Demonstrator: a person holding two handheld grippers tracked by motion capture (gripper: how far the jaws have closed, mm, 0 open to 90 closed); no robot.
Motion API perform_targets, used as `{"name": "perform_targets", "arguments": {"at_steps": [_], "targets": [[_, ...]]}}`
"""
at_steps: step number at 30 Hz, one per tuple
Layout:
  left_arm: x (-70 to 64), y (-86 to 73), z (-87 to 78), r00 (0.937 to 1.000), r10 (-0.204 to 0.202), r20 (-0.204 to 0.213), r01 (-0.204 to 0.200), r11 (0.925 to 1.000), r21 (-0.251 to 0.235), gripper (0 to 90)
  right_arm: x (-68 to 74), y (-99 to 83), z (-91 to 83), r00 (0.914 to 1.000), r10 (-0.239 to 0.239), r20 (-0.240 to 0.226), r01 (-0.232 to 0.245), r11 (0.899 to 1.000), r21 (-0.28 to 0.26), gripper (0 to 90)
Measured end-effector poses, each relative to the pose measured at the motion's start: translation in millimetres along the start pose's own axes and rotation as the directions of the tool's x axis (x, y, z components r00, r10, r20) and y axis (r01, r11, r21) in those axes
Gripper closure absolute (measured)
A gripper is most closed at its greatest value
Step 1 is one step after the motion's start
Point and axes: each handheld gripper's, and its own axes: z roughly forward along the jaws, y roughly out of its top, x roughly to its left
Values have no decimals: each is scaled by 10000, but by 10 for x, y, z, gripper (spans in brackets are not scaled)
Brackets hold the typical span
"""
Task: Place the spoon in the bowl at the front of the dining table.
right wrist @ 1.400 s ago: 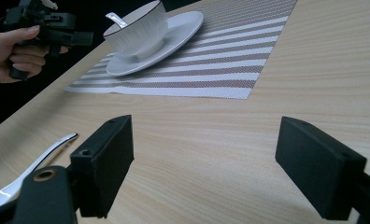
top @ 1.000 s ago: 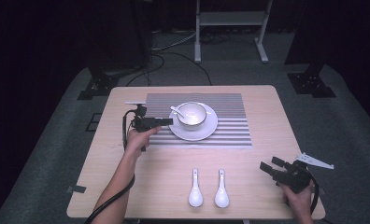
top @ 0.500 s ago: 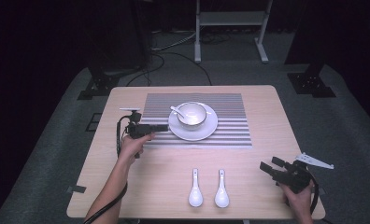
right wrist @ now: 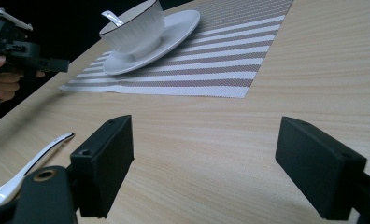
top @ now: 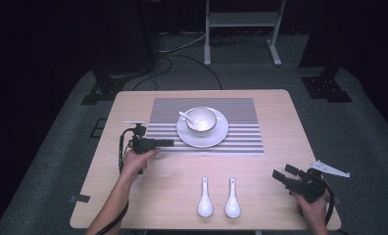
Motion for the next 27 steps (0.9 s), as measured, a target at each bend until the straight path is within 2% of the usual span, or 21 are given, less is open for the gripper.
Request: {"name": "perform_targets", "arguments": {"at_steps": [12, 27], "targets": [[-41, -83, -20, 9999, 111, 82, -112, 9999, 97, 187, 1, 0, 0, 10000, -2, 22, 2, 10000, 4, 183], [6, -249, -61, 10000, 21, 60, -22, 9998, 177, 179, 2, -1, -1, 10000, 2, 27, -2, 10000, 12, 183]]}}
